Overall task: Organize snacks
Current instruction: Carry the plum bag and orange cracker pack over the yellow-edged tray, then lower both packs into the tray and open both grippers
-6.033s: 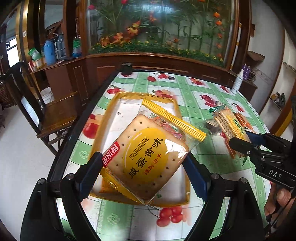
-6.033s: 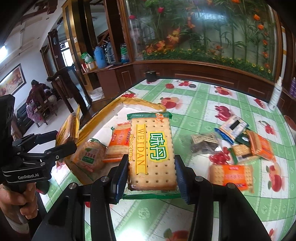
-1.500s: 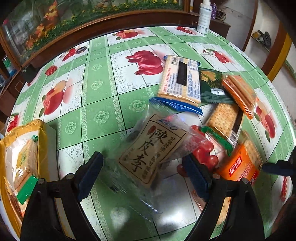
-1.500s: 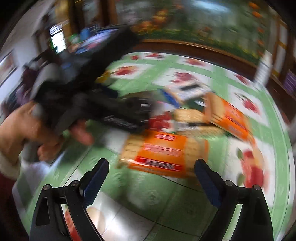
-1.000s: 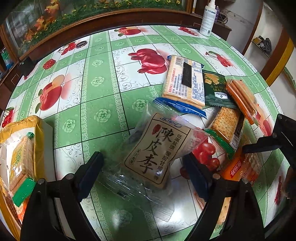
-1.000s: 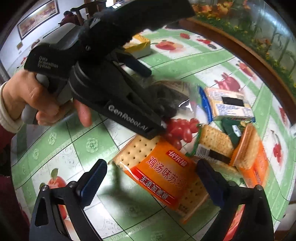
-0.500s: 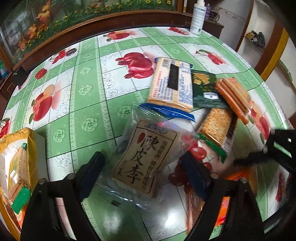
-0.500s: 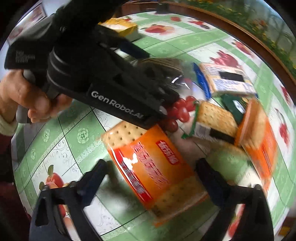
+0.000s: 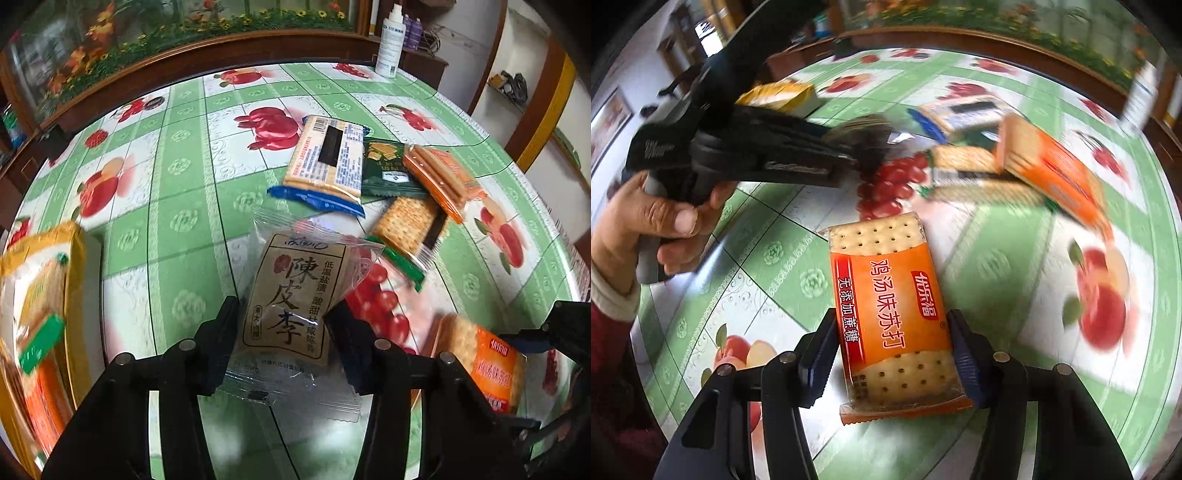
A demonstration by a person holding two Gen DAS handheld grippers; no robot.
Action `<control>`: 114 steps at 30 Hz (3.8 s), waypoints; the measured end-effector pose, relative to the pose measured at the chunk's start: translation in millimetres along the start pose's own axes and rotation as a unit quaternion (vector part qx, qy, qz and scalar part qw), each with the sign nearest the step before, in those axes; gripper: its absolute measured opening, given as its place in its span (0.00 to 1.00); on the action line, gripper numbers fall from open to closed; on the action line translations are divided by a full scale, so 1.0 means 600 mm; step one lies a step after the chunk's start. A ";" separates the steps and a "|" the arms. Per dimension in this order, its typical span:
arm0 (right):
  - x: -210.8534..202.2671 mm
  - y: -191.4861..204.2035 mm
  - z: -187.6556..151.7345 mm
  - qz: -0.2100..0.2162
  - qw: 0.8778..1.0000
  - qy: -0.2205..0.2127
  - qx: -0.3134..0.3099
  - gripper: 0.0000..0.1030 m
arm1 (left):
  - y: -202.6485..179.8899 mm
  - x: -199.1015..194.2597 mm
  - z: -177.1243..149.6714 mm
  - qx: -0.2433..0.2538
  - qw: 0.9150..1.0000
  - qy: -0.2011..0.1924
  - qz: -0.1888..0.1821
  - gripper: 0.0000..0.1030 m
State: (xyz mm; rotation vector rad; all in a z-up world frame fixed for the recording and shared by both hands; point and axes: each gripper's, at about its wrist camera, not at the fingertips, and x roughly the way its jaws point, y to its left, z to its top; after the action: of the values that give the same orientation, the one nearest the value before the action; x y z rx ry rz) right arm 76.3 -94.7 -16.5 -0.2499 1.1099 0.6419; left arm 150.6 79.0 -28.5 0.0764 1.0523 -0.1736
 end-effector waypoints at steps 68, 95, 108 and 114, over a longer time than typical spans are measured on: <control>-0.014 0.329 0.157 0.142 0.977 -0.159 -0.017 0.54 | 0.281 -0.270 -0.272 -0.232 0.958 -0.115 0.121 0.47; 0.140 0.328 0.373 0.098 0.987 -0.128 0.021 0.54 | 0.363 -0.179 -0.183 -0.247 0.959 -0.076 0.118 0.47; 0.186 0.350 0.395 0.051 0.992 -0.115 -0.012 0.53 | 0.379 -0.152 -0.174 -0.255 0.959 -0.056 0.114 0.47; 0.191 0.356 0.397 0.041 0.993 -0.111 -0.023 0.53 | 0.382 -0.151 -0.171 -0.257 0.958 -0.050 0.113 0.47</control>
State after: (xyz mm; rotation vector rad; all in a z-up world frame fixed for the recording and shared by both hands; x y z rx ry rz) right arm 161.1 232.9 12.5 -0.1684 0.8961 0.7503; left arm 60.1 328.7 -4.9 -0.2795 0.9510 0.3035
